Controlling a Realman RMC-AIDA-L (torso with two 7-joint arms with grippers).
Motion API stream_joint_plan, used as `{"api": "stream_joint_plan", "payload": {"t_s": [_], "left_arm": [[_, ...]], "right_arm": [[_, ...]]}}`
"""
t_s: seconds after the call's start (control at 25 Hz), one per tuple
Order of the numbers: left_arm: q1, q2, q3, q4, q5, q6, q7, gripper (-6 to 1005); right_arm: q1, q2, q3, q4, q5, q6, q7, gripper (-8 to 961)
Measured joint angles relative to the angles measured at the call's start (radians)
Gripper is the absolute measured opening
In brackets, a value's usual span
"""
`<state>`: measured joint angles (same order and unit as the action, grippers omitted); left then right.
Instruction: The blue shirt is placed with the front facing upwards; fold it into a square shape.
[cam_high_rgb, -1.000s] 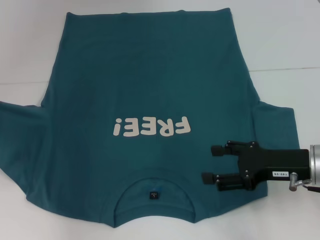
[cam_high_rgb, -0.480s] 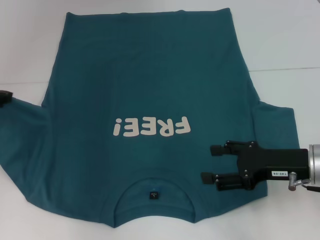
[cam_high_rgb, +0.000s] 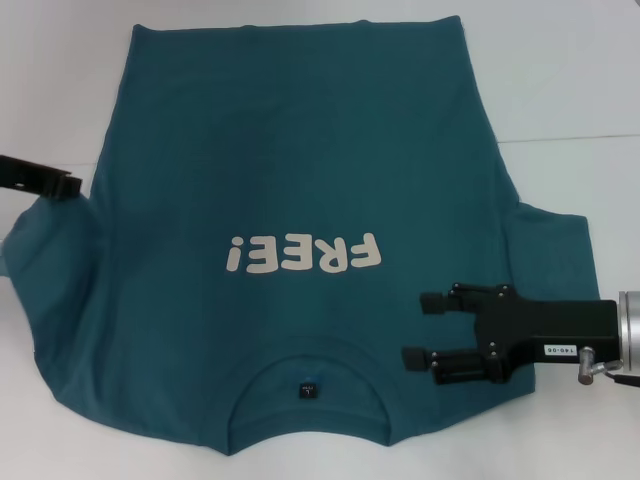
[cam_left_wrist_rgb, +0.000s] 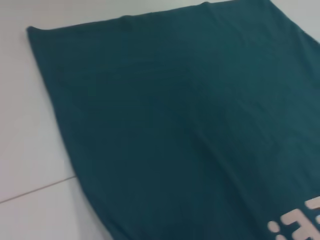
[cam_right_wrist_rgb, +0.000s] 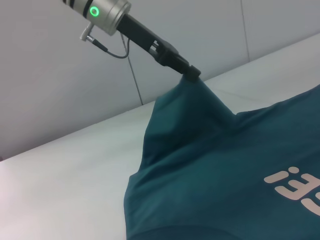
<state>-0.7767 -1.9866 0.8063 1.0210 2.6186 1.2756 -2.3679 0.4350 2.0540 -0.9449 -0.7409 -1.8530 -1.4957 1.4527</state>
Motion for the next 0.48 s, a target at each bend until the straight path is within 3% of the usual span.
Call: {"api": "stream_joint_plan", "payload": {"t_s": [0.2, 0.48], "left_arm": [[-0.021, -0.022, 0.003, 0.001, 0.0, 0.004, -0.033, 10], [-0.03, -0.083, 0.005, -0.009, 0.001, -0.018, -0.05, 11]], "right_arm": [[-0.001, 0.0, 0.0, 0.0, 0.0, -0.001, 0.0, 918], [-0.001, 0.0, 0.0, 0.002, 0.0, -0.002, 0.0, 919]]}}
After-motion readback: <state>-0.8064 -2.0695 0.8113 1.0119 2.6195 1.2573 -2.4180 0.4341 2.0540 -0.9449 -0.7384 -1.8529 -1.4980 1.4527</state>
